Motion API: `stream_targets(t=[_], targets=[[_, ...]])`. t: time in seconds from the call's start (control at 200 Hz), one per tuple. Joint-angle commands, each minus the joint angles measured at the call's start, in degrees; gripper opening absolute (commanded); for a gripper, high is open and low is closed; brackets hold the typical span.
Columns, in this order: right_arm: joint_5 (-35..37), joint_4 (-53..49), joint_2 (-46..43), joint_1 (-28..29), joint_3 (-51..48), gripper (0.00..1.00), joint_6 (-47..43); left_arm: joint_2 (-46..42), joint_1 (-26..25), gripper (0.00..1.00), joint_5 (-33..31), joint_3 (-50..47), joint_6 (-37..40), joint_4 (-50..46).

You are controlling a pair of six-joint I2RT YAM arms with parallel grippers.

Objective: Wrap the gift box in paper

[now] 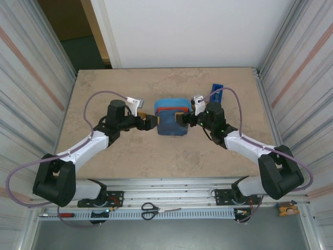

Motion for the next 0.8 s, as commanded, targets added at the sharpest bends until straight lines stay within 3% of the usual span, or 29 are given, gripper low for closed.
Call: stream_targets(t=[0.0,0.356,0.696,0.792], targets=[[-0.29,1.42,1.86,-0.32,1.70,0.90,1.51,0.78,-0.56,0.98,1.44,2.45,0.00,1.33],[-0.41,-0.26,4.16,-1.29,2.76,0.74,3.52,3.70,-2.97,0.99,-2.15,6.41,1.90,-1.23],[0.00,-4.22,5.60,-1.11,2.94,0.67,3.70,10.49,-7.36,0.99,-11.32,12.71,2.00,-6.45],[0.30,-5.34,5.25,-1.11,3.17,0.69,3.88,11.44,-8.19,0.99,-13.01,12.81,2.01,-6.47]])
